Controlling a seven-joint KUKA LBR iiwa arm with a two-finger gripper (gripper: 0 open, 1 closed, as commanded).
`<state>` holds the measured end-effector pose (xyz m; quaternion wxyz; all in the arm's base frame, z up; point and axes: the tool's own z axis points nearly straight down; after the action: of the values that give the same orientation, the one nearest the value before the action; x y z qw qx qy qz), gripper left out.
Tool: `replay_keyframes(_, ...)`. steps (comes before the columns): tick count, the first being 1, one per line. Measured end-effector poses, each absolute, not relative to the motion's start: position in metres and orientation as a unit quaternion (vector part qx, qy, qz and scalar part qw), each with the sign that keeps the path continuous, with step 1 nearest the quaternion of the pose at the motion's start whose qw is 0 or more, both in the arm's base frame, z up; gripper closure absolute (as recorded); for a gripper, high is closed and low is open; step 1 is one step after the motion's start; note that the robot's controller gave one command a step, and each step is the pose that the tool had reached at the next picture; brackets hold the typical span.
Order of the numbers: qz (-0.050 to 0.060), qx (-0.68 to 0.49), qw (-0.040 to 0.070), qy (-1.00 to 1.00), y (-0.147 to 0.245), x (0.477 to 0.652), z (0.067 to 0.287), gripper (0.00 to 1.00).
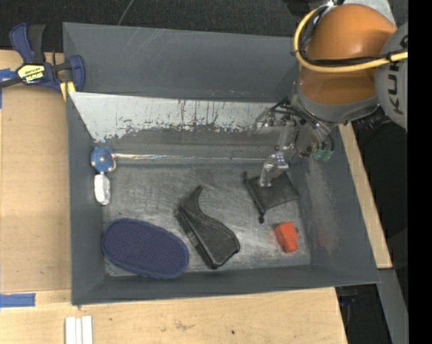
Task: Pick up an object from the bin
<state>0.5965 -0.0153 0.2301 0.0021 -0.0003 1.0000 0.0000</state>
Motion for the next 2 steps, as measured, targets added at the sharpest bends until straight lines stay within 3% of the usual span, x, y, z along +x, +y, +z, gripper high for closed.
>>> replay_keyframes(1, -0.001, 0.050, -0.002, 0.999, -0.083, 0.577, 0.121, 0.00)
replay_keyframes(2, -0.001, -0.136, 0.003, 0.991, -0.102, 0.612, 0.075, 0.00)
